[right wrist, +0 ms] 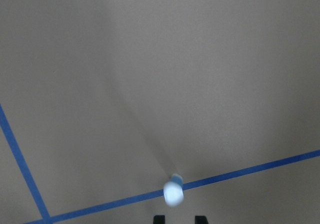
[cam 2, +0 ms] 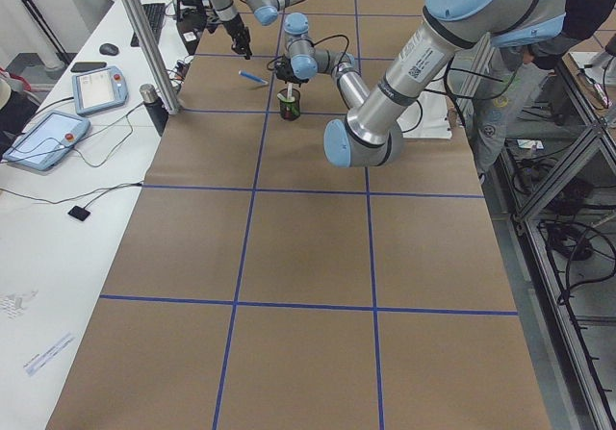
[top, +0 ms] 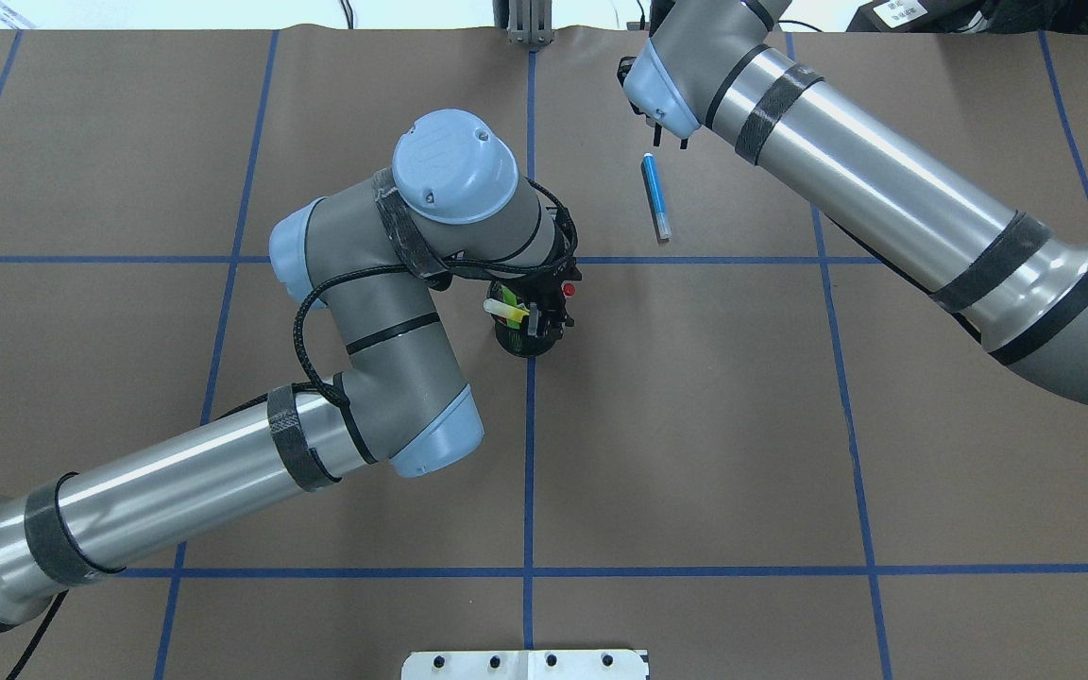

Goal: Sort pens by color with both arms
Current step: 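Set the blue pen down beyond the cup while the left gripper descends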

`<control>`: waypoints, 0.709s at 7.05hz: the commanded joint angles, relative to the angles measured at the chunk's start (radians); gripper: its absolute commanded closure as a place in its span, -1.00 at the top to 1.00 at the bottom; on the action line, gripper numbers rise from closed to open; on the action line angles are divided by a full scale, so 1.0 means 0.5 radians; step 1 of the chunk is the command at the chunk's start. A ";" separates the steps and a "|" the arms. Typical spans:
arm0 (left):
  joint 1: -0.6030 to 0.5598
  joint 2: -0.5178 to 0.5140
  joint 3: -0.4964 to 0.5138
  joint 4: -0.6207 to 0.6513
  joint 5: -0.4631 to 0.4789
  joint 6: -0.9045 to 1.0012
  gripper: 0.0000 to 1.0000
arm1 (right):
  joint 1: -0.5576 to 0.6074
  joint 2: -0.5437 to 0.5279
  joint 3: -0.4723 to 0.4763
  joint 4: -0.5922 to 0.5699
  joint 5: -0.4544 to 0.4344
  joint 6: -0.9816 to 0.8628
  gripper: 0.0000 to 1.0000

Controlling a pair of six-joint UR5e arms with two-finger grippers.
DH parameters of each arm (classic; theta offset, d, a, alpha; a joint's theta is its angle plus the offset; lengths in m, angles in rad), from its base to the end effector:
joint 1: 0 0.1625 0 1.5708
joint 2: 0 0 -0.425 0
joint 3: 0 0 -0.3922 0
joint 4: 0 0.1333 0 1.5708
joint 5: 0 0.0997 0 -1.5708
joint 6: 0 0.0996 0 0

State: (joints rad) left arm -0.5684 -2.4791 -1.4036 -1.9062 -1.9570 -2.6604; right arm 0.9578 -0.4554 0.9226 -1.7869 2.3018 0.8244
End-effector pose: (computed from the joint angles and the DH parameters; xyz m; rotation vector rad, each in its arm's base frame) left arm 0.5830 -0.4860 0.1151 -0.6583 1.0112 -1.2645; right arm -0.4326 -0.7311 0.2198 -0.2983 -0.7052 0.1092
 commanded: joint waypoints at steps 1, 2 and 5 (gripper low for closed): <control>-0.001 -0.003 0.000 0.008 0.008 -0.002 -0.03 | 0.096 -0.037 0.063 0.043 0.001 0.011 0.97; -0.001 -0.003 0.000 0.011 0.039 -0.020 -0.07 | 0.197 -0.125 0.215 0.040 0.011 0.017 0.97; -0.004 -0.003 -0.003 0.014 0.048 -0.020 -0.53 | 0.416 -0.460 0.660 0.039 -0.209 0.124 0.94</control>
State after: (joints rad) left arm -0.5701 -2.4801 -1.4038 -1.9004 -1.9339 -2.6703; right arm 1.1270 -0.6325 1.1657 -1.7672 2.2651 0.8742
